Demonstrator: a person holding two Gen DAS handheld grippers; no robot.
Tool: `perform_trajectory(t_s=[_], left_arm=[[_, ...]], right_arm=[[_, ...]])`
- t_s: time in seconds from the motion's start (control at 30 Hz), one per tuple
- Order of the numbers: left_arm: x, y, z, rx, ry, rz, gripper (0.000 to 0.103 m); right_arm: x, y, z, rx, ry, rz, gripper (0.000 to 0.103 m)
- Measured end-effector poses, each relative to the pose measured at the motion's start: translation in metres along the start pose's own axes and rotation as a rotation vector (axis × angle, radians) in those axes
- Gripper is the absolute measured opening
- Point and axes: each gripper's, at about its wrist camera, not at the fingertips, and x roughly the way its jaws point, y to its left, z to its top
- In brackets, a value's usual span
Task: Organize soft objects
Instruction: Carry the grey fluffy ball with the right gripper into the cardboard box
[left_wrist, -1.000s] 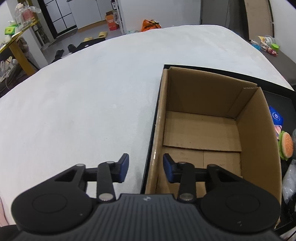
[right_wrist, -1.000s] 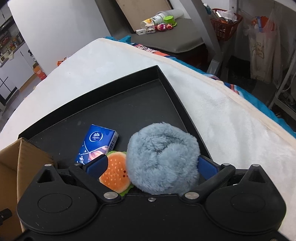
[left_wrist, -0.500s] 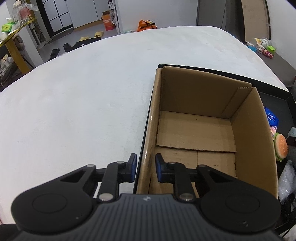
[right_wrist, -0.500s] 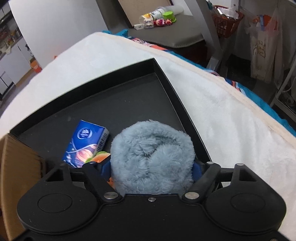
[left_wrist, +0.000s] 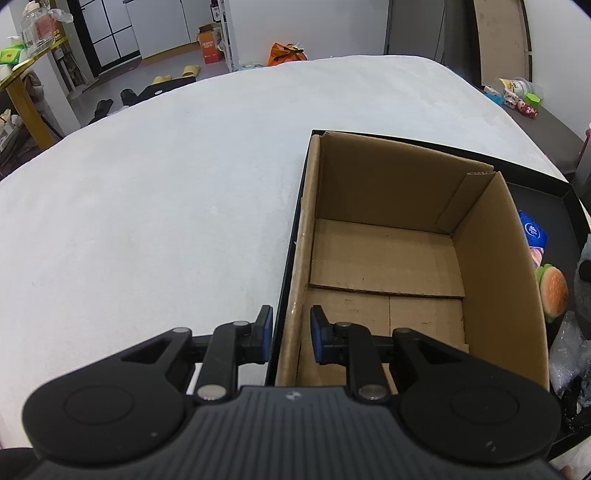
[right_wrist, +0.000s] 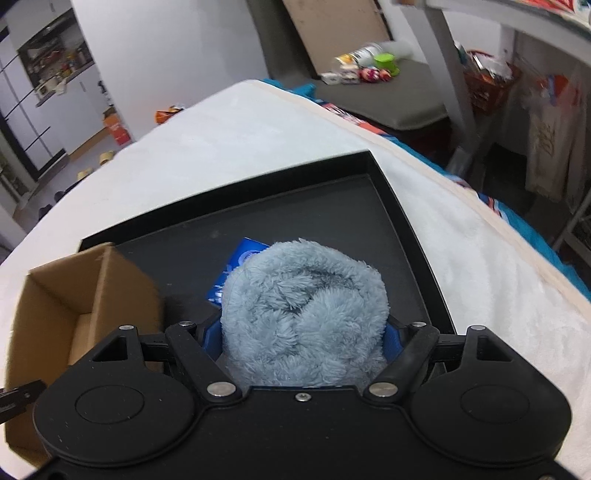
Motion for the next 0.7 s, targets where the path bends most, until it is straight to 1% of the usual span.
perform_trajectory(t_s=[0.37,0.53,0.63,0.7], left_arm=[[-0.008,0.007,0.0,-0.03,-0.009,-0.041,0.021],[-0.012,0.012,0.001,-0.053,-0.033,-0.079,0.02],[-0.013,0.01,0.0,-0.047,-0.059,-0.07,0.013],[-0.012,0.012,0.001,-0.06,-0.064,-0.072,0.01]], right_arm=[[-0.02,0.027,0.002,-0.04,-0.02,0.044,0.076],[-0.031,0.049,0.003,-0.07,-0.037,0.076,0.076],[-0.037,0.065,0.005,-0.102,-0.052,0.094,0.076],[-0.04,0.076,0.006,-0.12,-0.058,0.115,0.076]])
